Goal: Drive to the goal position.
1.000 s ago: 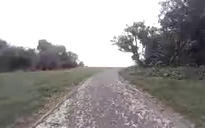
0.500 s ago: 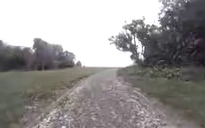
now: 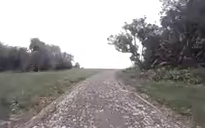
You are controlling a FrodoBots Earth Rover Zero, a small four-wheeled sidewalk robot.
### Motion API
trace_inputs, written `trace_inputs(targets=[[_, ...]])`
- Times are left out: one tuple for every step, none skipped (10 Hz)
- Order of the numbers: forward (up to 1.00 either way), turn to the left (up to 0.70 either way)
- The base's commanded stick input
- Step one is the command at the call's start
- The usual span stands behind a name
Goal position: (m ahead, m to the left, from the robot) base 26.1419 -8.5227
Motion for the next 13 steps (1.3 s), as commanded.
trace_inputs(targets=[[0.85,0.00],[0.85,0.00],[0.85,0.00],[0.85,0.00],[0.85,0.00],[0.85,0.00],[0.85,0.00],[0.85,0.00],[0.85,0.00],[0.85,0.00],[0.85,0.00],[0.85,0.00],[0.85,0.00]])
